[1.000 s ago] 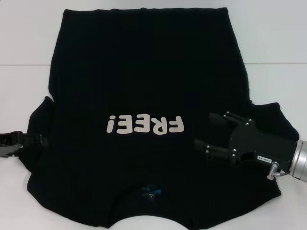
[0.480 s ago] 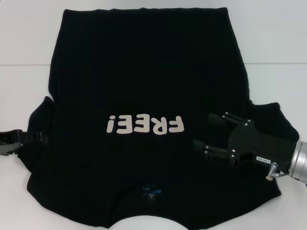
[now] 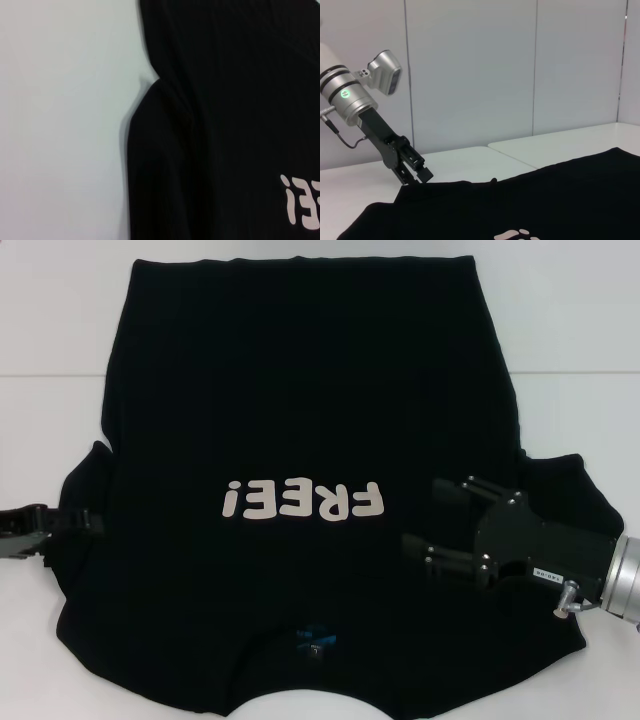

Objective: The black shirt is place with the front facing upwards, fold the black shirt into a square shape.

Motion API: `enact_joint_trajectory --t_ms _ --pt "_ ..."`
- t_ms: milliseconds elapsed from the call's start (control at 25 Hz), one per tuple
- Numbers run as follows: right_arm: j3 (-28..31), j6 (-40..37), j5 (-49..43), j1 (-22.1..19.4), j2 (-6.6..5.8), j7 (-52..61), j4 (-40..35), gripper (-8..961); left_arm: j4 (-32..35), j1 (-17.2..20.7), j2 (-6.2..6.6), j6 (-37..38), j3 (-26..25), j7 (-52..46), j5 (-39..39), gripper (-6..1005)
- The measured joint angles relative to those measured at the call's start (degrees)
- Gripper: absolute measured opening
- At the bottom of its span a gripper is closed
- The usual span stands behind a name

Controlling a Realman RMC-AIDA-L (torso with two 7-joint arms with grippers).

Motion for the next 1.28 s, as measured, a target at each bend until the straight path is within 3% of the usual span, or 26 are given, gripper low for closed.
enact_joint_trajectory --t_ms 1120,1280 --pt "0.3 -1.0 0.0 0.0 0.0 0.1 0.0 865 -0.4 -0.4 0.08 -0.9 0.8 -1.7 2.9 871" --pt "0.3 -1.0 0.0 0.0 0.0 0.1 0.0 864 -0.4 -0.4 -0.07 -1.4 1.1 -1.9 3.3 779"
